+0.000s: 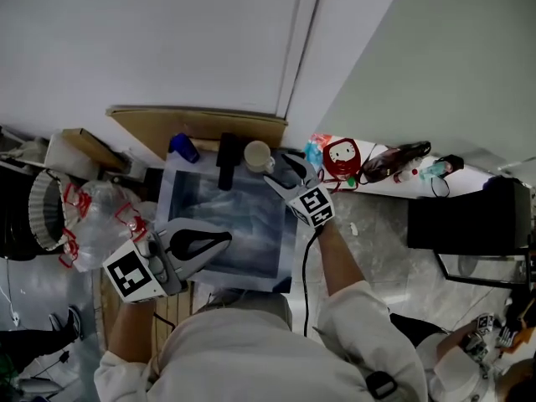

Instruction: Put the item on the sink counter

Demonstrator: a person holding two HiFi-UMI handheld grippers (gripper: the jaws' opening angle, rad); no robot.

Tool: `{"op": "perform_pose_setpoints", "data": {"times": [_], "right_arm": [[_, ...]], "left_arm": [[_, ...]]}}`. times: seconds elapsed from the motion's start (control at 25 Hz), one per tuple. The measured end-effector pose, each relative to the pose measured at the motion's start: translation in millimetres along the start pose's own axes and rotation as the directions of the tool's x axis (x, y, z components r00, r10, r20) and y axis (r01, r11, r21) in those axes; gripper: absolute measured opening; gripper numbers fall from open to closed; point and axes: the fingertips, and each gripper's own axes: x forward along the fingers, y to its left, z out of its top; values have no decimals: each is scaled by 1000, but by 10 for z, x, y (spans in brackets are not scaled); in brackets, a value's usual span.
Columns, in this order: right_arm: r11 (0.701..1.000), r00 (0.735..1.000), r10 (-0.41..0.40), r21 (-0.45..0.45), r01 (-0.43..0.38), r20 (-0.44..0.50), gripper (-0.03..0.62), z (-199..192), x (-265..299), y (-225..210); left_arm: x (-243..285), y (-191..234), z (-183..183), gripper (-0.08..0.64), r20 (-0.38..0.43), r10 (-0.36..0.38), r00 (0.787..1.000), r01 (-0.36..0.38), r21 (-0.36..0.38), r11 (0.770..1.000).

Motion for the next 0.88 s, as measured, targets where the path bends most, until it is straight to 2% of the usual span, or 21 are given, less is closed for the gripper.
{"op": "perform_pose_setpoints", "data": {"times": [0.56,0.88], "right_arm": [[1000,993,-1,-28,5,115,247,885,-537,220],[1000,987,4,-21,-1,160,239,1272,-812,374]], "left_arm": [[57,-117,231,6,82,-56,995,53,39,998],[99,-193,331,6,95,-85,992,79,62,995]]}}
